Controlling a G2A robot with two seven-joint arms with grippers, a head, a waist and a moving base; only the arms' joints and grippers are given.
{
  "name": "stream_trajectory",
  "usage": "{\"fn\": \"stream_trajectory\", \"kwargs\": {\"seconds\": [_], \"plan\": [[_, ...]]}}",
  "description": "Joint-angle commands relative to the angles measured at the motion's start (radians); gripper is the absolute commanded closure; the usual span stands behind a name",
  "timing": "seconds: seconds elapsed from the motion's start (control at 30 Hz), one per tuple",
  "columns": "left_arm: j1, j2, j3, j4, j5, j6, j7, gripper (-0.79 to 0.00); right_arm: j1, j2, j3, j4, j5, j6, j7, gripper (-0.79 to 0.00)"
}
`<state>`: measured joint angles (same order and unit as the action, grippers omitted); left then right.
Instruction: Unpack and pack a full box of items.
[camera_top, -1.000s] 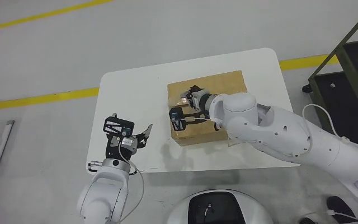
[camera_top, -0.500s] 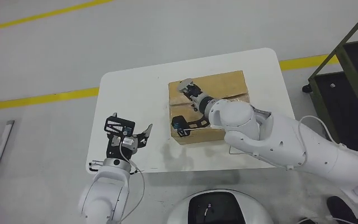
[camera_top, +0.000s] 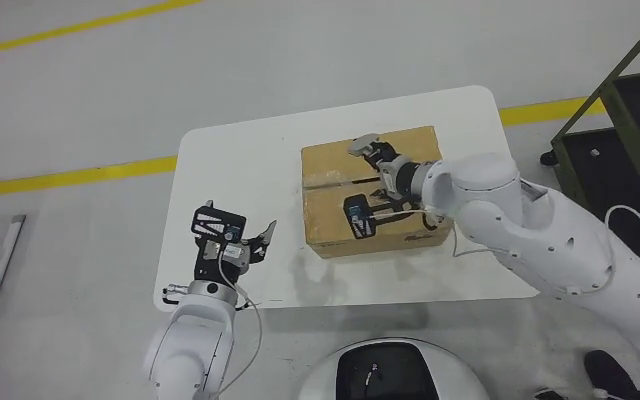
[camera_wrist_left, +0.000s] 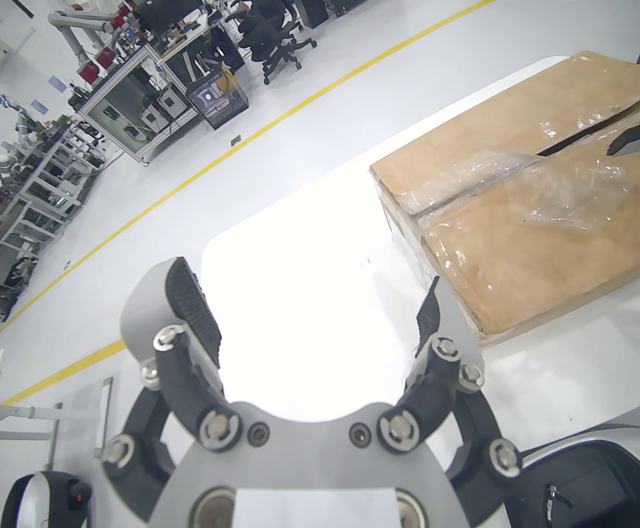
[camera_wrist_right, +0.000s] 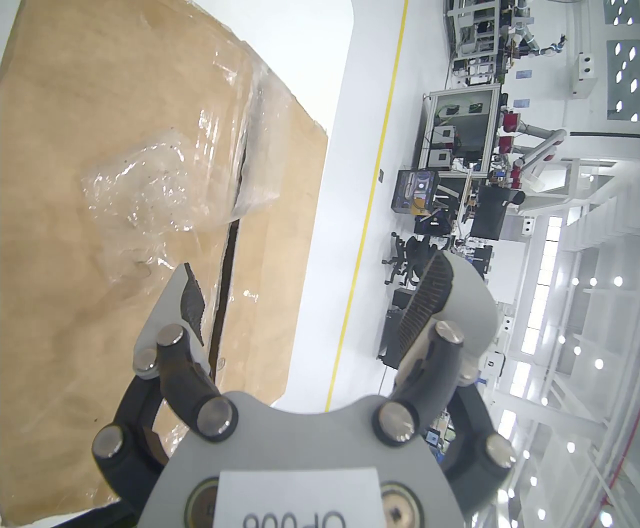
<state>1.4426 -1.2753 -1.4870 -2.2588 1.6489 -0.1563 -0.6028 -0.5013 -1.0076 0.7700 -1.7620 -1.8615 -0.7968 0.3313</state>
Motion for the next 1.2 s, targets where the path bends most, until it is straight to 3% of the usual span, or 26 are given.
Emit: {"fn": "stream_trajectory", "kwargs": {"seconds": [0.0, 0.27, 0.4, 0.5, 0.63, 0.7, 1.0, 1.1, 1.17], "plan": [[0.000, 0.000, 0.001, -0.001, 0.000, 0.000, -0.001, -0.785, -0.019, 0.011, 0.043, -0.004, 0.007, -0.017, -0.023, -0.785], [0.000, 0.000, 0.001, -0.001, 0.000, 0.000, -0.001, -0.785, -0.146, 0.062, 0.276, 0.010, 0.116, -0.041, -0.061, -0.785], [0.000, 0.000, 0.001, -0.001, 0.000, 0.000, -0.001, -0.785, -0.247, 0.069, 0.422, 0.063, 0.447, 0.038, -0.077, -0.785], [0.000, 0.000, 0.001, -0.001, 0.000, 0.000, -0.001, -0.785, -0.296, 0.067, 0.463, 0.089, 0.707, 0.055, -0.044, -0.785], [0.000, 0.000, 0.001, -0.001, 0.000, 0.000, -0.001, -0.785, -0.323, 0.057, 0.452, 0.097, 0.980, 0.066, -0.035, -0.785], [0.000, 0.000, 0.001, -0.001, 0.000, 0.000, -0.001, -0.785, -0.311, 0.053, 0.424, 0.105, 1.041, 0.043, -0.006, -0.785], [0.000, 0.000, 0.001, -0.001, 0.000, 0.000, -0.001, -0.785, -0.300, 0.050, 0.403, 0.108, 1.050, 0.023, 0.020, -0.785], [0.000, 0.000, 0.001, -0.001, 0.000, 0.000, -0.001, -0.785, -0.324, 0.044, 0.385, 0.117, 1.133, 0.036, -0.023, -0.785], [0.000, 0.000, 0.001, -0.001, 0.000, 0.000, -0.001, -0.785, -0.298, 0.039, 0.357, 0.121, 1.119, 0.057, 0.037, -0.785]]}}
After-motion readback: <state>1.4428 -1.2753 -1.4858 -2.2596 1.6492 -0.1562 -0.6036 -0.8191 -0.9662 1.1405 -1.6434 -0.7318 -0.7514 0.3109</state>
